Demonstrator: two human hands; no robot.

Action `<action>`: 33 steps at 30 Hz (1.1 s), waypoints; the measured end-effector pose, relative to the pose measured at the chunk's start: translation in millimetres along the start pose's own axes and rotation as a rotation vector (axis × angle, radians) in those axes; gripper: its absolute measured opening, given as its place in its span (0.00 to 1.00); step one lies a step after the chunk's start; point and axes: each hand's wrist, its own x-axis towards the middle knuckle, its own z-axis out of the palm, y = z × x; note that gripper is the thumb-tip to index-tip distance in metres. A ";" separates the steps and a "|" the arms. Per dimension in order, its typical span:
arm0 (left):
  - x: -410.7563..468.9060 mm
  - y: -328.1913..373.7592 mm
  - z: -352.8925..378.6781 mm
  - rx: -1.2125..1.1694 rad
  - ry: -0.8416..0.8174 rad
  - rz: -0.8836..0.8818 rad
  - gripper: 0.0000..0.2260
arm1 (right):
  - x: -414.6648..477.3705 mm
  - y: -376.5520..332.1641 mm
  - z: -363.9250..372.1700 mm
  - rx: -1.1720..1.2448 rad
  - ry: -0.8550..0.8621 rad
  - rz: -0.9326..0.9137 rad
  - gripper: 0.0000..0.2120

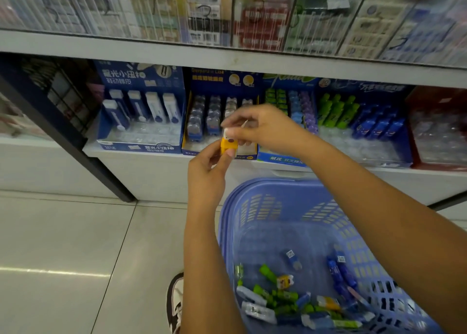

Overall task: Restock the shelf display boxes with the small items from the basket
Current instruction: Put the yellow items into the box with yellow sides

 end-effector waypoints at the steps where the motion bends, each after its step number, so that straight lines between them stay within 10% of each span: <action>1: 0.0 1.3 2.6 0.017 -0.011 0.023 0.08 | -4.1 2.7 0.3 -0.005 -0.007 -0.006 0.07; 10: -1.3 -3.4 26.3 0.647 -0.213 0.035 0.22 | 8.2 28.2 -8.4 -0.384 0.242 -0.030 0.09; 33: -0.6 -0.8 27.6 0.629 -0.179 0.080 0.17 | 17.9 16.9 -3.0 -0.884 0.099 0.043 0.12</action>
